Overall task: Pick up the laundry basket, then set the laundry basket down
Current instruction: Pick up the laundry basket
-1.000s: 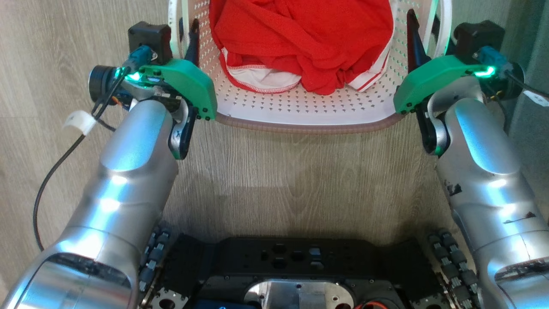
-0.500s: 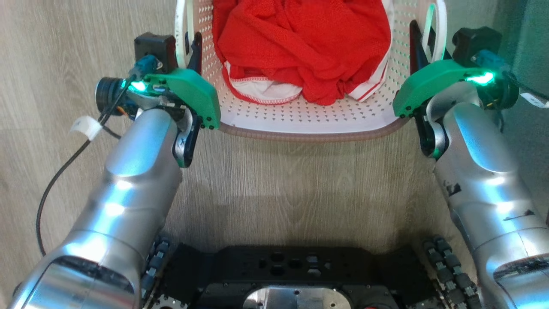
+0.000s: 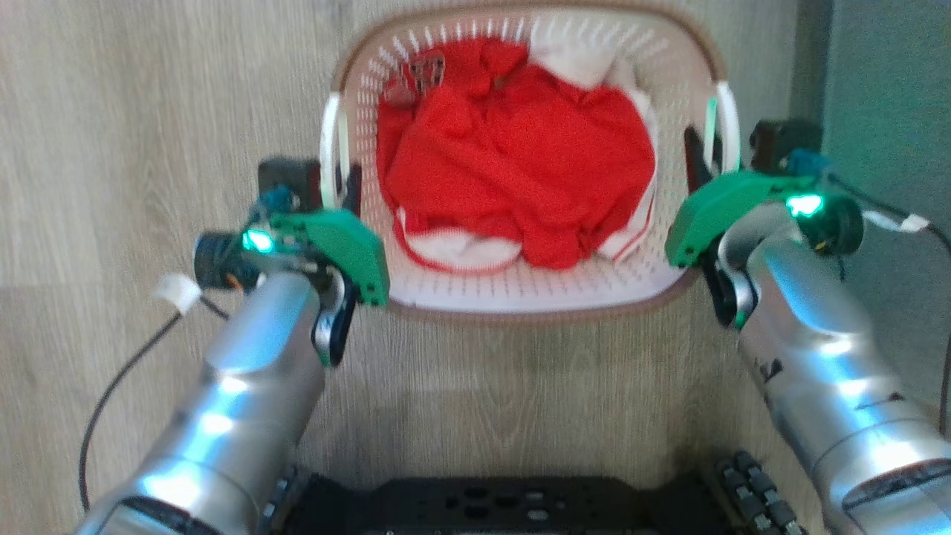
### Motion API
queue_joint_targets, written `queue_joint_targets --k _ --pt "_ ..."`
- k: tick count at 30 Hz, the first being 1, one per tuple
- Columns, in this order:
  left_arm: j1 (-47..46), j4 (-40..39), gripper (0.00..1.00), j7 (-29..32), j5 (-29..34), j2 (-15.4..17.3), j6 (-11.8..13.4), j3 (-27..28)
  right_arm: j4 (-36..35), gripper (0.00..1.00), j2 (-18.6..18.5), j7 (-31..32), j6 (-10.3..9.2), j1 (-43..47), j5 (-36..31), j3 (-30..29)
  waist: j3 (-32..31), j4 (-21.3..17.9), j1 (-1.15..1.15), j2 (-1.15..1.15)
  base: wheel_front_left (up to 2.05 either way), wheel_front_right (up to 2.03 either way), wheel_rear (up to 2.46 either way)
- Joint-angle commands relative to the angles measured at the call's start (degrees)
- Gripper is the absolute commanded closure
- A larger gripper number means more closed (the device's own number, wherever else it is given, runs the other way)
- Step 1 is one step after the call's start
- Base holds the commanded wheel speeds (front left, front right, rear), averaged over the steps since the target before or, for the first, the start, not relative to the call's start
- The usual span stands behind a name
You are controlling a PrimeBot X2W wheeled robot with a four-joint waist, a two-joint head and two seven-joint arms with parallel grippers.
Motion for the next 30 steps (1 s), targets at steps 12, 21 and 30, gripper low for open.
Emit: queue_joint_targets --k 12,21,30 --pt "8.62 6.33 1.0 1.71 -8.67 1.44 -1.74 -8.57 9.68 1.0 0.96 1.62 -0.09 6.96 11.42 12.57 -15.71 0.04 0.0 0.0 0.0 0.0 0.0" --pt "13.33 7.4 1.0 6.05 -14.41 1.44 -1.49 -14.19 11.55 1.0 0.96 5.53 -0.09 11.64 19.41 19.45 -24.29 -0.03 0.0 0.0 0.0 0.0 0.0" --pt "16.35 8.6 1.0 8.92 -18.09 1.44 -1.13 -17.53 12.66 1.0 0.96 7.67 -0.09 14.79 24.43 24.03 -31.08 -0.13 0.0 0.0 0.0 0.0 0.0"
